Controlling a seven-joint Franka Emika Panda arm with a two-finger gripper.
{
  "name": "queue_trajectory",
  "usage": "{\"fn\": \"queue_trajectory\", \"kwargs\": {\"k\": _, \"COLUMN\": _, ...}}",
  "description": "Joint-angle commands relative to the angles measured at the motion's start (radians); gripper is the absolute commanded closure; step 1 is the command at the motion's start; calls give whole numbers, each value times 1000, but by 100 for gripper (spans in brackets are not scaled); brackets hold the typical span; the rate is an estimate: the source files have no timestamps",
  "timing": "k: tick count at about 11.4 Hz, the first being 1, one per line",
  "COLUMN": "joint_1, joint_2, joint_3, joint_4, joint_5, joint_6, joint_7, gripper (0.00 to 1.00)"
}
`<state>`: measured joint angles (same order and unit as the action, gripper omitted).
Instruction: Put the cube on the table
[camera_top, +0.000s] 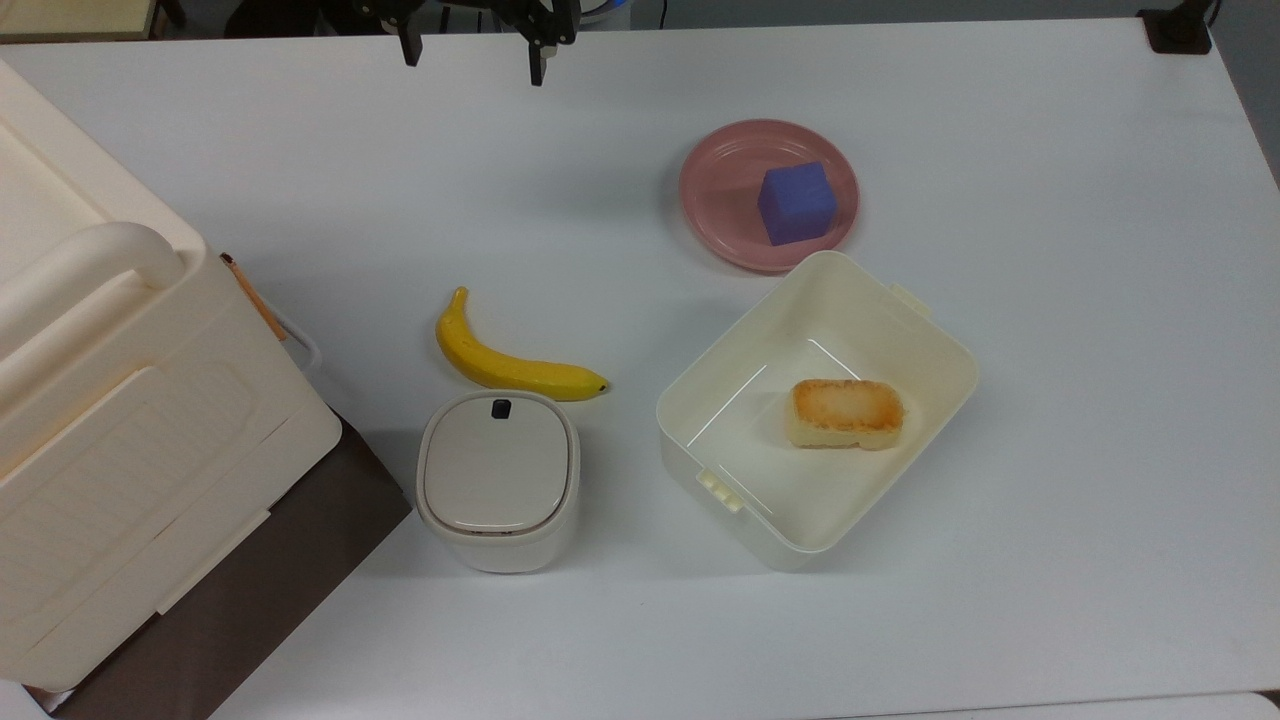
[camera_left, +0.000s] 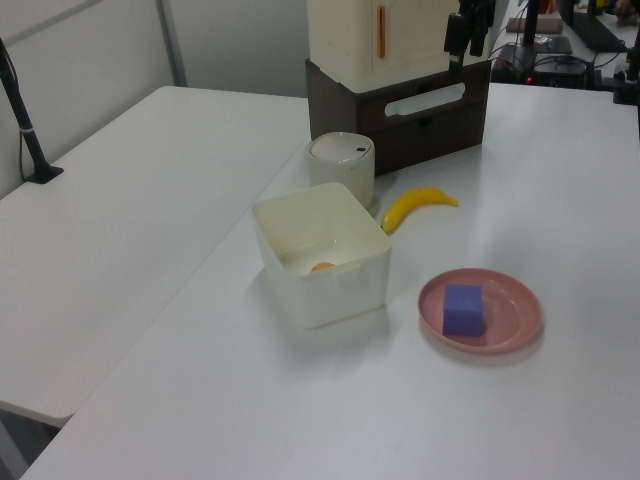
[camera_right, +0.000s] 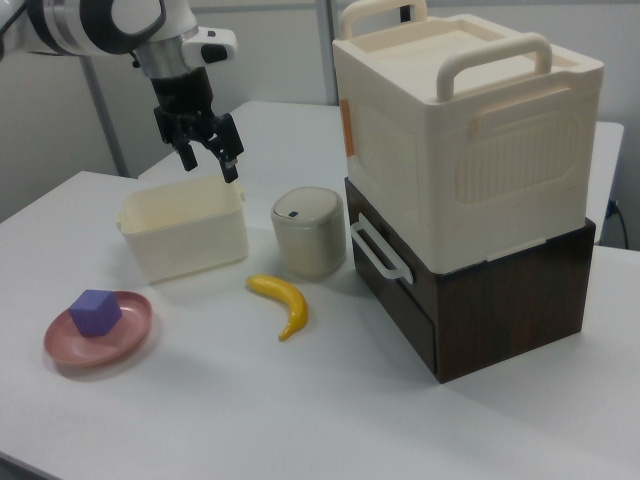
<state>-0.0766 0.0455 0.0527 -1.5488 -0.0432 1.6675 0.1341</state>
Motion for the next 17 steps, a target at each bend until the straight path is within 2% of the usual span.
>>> {"fn": "queue_trajectory", "kwargs": {"k": 1, "joint_1": 8, "joint_2": -10, "joint_3": -8, "joint_4": -13, "joint_5": -11, "joint_6": 17, "joint_7": 21, "gripper": 0}}
{"fn": "queue_trajectory", "kwargs": {"k": 4, "joint_1": 8, "joint_2": -10, "joint_3": -7, "joint_4": -13, "joint_5": -6, "joint_6": 8, "joint_7": 30, "gripper": 0}}
{"fn": "queue_trajectory", "kwargs": {"k": 7, "joint_1": 9, "joint_2": -10, "joint_3": -7, "joint_4": -14, "joint_5": -9, "joint_6": 9, "joint_7": 102, "gripper": 0}}
{"fn": "queue_trajectory", "kwargs": {"k": 12, "joint_1": 9, "joint_2": -9, "joint_3": -7, "joint_4": -11, "joint_5": -26, "joint_6": 2, "joint_7": 84, "gripper": 0}}
{"fn": "queue_trajectory", "kwargs": {"k": 14, "joint_1": 9, "joint_2": -7, "joint_3": -7, "joint_4": -11, "joint_5": -37, "joint_6": -52, "joint_7": 44, "gripper": 0}}
{"fn": "queue_trajectory", "kwargs": {"k": 17, "joint_1": 12, "joint_2": 10, "joint_3": -5, "joint_4": -22, "joint_5": -38, "joint_6": -54, "joint_7": 67, "gripper": 0}}
